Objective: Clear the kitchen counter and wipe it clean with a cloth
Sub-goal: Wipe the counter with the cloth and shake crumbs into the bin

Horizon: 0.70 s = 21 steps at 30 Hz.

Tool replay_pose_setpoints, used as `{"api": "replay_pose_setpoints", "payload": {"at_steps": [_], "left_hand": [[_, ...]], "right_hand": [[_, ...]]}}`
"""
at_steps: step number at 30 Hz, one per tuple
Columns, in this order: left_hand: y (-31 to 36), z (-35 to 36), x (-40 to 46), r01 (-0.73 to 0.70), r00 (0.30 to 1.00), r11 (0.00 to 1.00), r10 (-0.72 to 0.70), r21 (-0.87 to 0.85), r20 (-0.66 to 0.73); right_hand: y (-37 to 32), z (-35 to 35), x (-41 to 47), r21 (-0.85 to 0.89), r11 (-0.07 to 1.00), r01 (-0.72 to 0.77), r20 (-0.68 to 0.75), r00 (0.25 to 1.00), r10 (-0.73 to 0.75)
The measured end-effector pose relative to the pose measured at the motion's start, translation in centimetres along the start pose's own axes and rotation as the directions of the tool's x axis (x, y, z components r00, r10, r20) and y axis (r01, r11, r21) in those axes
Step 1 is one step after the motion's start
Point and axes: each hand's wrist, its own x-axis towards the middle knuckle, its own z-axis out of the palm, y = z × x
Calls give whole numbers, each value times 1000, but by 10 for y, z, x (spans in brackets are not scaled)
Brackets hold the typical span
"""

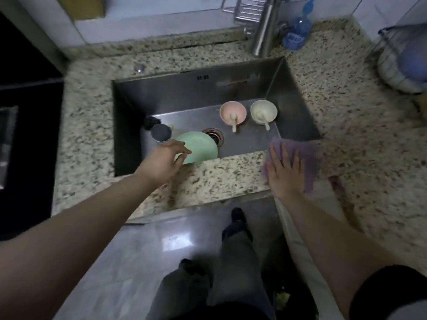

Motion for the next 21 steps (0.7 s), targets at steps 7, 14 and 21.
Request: {"api": "replay_pose_setpoints", "payload": {"at_steps": [7,14,21], "left_hand": [[-72,-28,-82,158,987,987,-158,-3,-31],[-133,-41,-137,355,932,933,-358,-55,-54],[-173,-64,-171,512,859,859,-511,17,-13]], "right_hand": [[-96,14,-28,99,992,81,65,994,-87],[-183,12,-48,2,885,466,10,884,-466],[-281,13,-61,10,709,705,56,708,-704]]}}
